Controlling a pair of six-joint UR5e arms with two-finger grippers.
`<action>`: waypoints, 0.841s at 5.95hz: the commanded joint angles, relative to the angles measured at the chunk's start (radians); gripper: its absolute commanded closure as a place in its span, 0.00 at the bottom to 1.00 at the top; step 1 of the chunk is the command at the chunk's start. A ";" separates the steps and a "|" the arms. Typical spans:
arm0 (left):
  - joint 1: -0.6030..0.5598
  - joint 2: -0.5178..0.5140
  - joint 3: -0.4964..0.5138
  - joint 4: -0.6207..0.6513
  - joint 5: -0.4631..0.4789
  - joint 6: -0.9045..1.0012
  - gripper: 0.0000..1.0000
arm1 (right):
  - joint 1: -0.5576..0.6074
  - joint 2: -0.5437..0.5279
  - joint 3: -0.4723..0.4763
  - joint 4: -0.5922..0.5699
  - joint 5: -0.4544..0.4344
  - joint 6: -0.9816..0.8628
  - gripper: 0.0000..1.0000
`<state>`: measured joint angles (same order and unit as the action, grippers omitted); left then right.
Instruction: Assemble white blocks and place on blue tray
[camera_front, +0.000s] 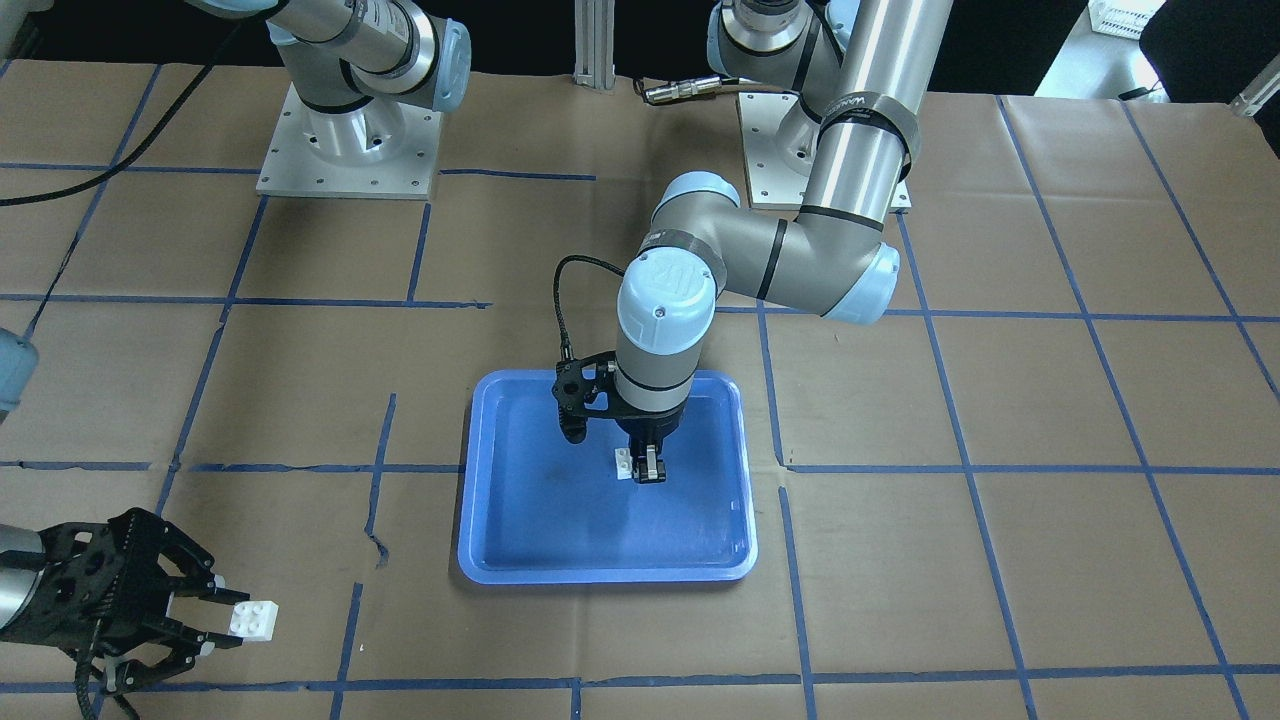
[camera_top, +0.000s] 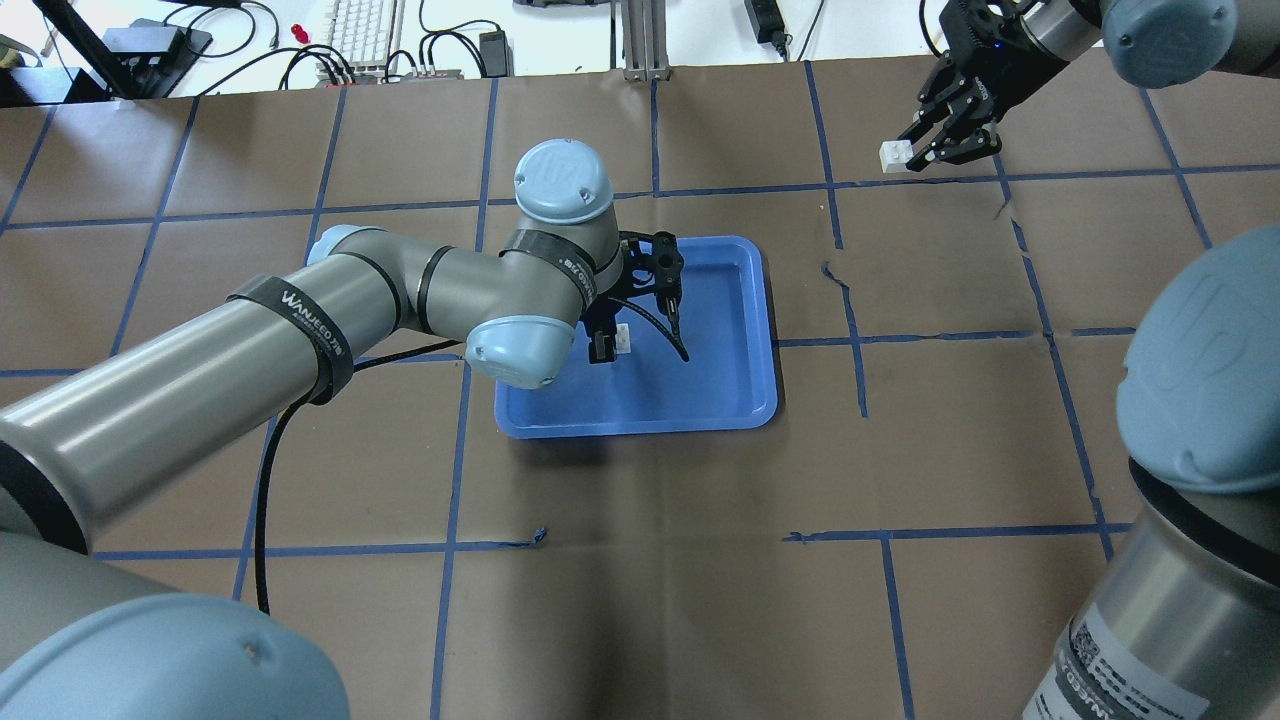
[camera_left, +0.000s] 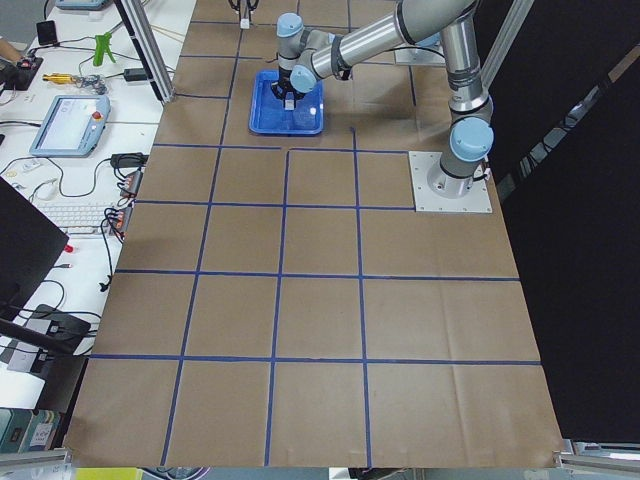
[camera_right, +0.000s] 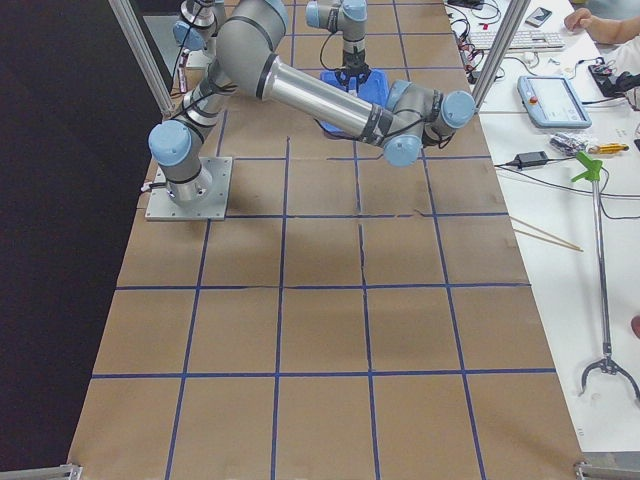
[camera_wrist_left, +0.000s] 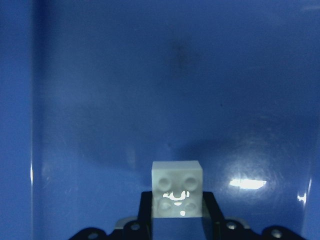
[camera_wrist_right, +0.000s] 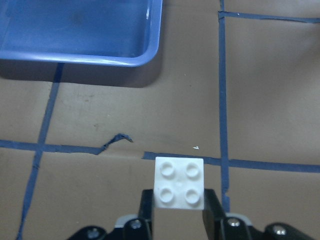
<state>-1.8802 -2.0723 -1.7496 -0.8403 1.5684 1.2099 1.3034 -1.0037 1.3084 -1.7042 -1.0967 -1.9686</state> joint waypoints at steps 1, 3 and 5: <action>-0.001 -0.020 -0.001 0.013 -0.008 0.000 0.84 | 0.000 -0.181 0.231 -0.012 0.006 0.002 0.75; -0.001 -0.020 -0.001 0.012 -0.019 0.002 0.02 | 0.002 -0.251 0.363 -0.125 0.006 0.005 0.74; -0.001 0.045 0.031 -0.061 -0.019 0.000 0.01 | 0.002 -0.246 0.370 -0.133 0.006 0.005 0.74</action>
<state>-1.8807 -2.0648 -1.7361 -0.8573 1.5500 1.2114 1.3053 -1.2506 1.6716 -1.8306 -1.0908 -1.9637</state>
